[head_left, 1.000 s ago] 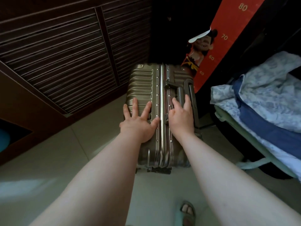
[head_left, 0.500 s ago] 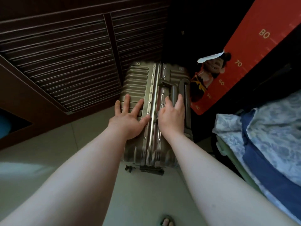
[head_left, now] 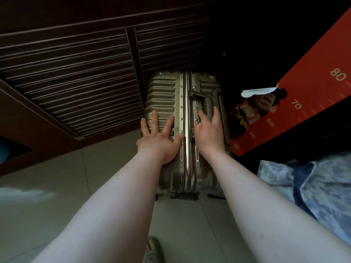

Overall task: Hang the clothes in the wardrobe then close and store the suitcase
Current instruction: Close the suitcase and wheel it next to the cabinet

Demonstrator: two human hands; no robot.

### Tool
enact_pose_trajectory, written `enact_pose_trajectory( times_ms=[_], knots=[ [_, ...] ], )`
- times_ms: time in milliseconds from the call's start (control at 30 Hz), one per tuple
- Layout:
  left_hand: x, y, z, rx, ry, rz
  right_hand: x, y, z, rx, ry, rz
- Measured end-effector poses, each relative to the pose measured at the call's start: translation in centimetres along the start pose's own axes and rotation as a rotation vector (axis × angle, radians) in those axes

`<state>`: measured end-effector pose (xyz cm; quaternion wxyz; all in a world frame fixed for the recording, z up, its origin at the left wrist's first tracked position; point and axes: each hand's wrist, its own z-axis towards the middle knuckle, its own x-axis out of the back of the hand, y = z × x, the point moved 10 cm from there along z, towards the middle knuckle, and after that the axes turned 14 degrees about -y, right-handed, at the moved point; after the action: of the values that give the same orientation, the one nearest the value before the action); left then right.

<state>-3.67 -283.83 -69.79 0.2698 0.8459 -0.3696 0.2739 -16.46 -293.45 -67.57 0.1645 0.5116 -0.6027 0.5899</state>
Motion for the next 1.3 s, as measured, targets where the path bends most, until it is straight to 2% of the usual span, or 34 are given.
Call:
enact_pose_trajectory(
  times_ms=[600,1300],
  knots=[
    [4.6,3.2,4.8,0.046,0.001,-0.096,2.7,-0.4,8.6,0.026,-0.113,0.069],
    [3.8,9.6,7.5,0.163,0.051,-0.255,6.6,2.4,14.2,0.197,-0.235,-0.032]
  ],
)
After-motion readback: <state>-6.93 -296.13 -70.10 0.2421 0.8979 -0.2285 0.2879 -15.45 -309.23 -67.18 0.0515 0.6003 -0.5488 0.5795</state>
